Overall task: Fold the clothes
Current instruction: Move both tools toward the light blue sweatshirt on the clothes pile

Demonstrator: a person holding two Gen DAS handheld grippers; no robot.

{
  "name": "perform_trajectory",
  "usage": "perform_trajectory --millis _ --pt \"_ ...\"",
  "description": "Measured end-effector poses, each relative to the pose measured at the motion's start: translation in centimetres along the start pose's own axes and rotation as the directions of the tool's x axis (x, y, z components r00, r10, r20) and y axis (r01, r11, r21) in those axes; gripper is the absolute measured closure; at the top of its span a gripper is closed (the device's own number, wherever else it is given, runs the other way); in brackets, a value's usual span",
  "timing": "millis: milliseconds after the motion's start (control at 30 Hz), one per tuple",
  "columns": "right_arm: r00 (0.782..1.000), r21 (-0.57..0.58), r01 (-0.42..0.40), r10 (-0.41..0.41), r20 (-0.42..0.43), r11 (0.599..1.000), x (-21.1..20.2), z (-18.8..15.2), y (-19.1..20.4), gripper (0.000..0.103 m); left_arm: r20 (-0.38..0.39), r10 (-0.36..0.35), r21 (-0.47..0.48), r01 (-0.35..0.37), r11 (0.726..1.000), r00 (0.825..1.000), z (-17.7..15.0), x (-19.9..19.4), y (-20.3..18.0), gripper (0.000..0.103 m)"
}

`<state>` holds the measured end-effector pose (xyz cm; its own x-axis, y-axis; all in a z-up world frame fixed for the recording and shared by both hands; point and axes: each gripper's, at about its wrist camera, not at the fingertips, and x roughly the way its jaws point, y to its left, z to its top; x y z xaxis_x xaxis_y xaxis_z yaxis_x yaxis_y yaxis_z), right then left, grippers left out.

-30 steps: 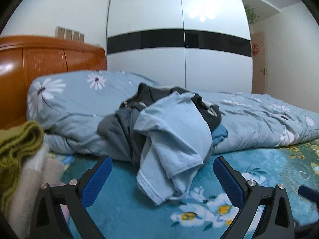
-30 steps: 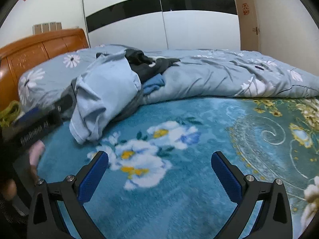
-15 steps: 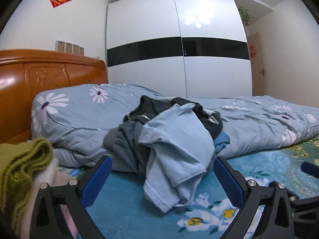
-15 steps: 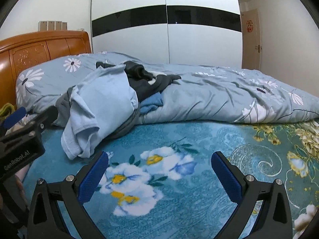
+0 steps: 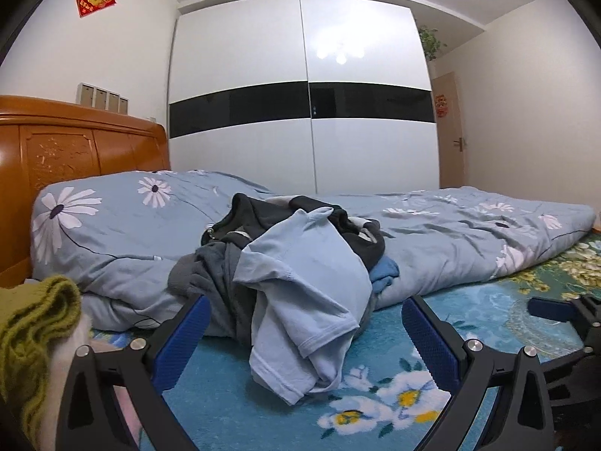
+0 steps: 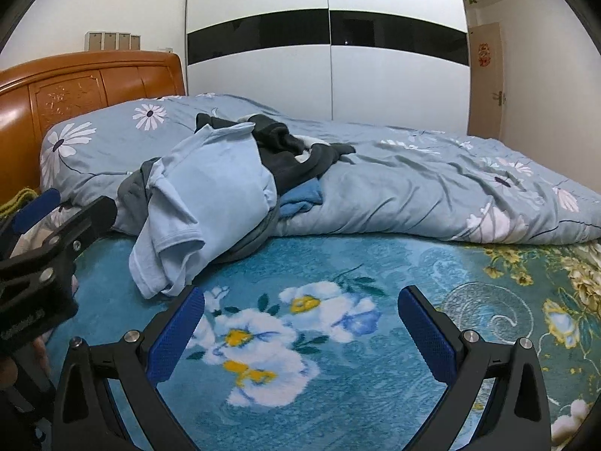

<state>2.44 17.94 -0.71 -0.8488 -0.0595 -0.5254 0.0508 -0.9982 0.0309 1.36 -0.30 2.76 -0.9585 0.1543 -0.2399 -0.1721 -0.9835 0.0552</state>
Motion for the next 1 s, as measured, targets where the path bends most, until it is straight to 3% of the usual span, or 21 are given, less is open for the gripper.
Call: perform_trajectory --millis 567,1000 --pt "1.000 -0.044 -0.020 0.019 -0.020 0.999 1.4 0.7 2.3 0.000 -0.081 -0.052 -0.107 0.043 0.993 0.995 -0.9 1.1 1.9 0.000" --pt "0.998 -0.058 -0.032 0.029 -0.055 0.998 3.1 0.7 3.4 0.000 -0.116 0.037 -0.127 -0.052 0.990 0.993 -2.0 1.5 3.2 0.000"
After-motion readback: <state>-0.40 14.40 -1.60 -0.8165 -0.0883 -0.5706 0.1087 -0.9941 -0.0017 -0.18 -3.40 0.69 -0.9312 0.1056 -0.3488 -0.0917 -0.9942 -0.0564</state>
